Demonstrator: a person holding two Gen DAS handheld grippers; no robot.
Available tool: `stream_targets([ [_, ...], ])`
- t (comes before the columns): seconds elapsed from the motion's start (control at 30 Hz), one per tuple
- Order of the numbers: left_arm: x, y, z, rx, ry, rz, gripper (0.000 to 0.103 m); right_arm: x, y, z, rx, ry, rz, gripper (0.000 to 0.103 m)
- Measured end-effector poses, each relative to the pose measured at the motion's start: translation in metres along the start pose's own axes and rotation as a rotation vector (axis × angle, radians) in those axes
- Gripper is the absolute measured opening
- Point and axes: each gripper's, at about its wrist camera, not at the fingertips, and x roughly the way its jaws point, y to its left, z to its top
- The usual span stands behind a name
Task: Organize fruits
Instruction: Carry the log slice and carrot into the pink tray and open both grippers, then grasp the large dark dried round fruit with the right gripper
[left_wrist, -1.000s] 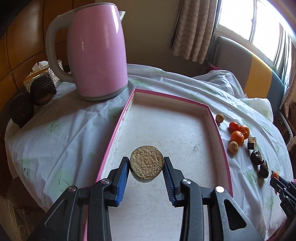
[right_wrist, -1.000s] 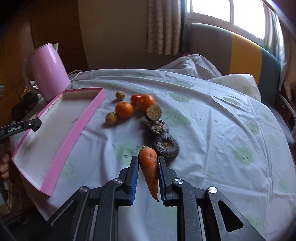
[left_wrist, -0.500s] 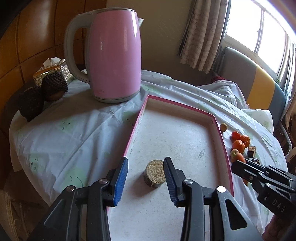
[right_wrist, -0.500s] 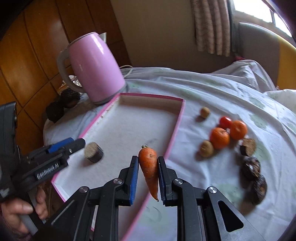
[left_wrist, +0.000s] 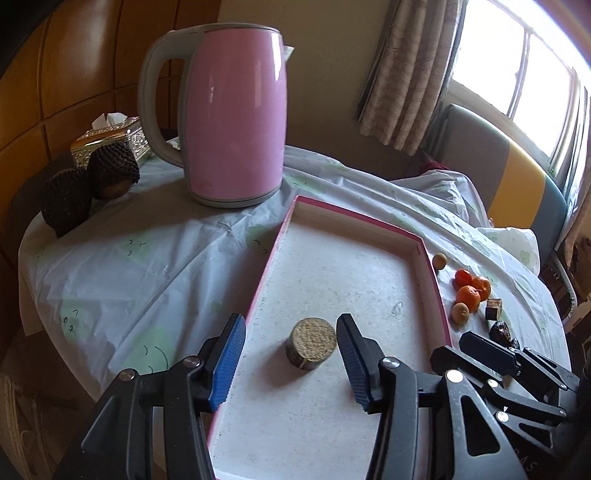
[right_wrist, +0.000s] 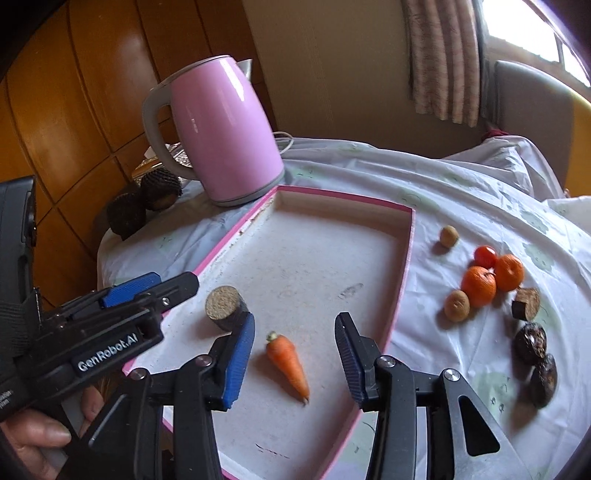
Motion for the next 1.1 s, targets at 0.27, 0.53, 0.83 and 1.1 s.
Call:
stream_targets([
  [0.27, 0.001, -0.022, -0.006, 0.054, 0.027, -0.06, 0.052, -0.021, -0.05, -0.026, 0.136, -0.01, -0.083, 0.046],
  [0.53, -0.001, -0.049, -0.01, 0.123, 0.038, -0.113, 0.052, -0.046, -0.106, -0.053, 0.264, -0.019, -0.186, 0.047],
  [0.83, -0.001, -0.08, -0.02, 0.205, 0.064, -0.179, 0.052, -0.073, -0.163, -0.077, 0.381, -0.036, -0.311, 0.053],
  [1.1, 0.001, -0.1, -0.023, 0.25, 0.084, -0.222, 0.052, -0.068, -0.182, -0.077, 0.379, -0.028, -0.34, 0.053],
])
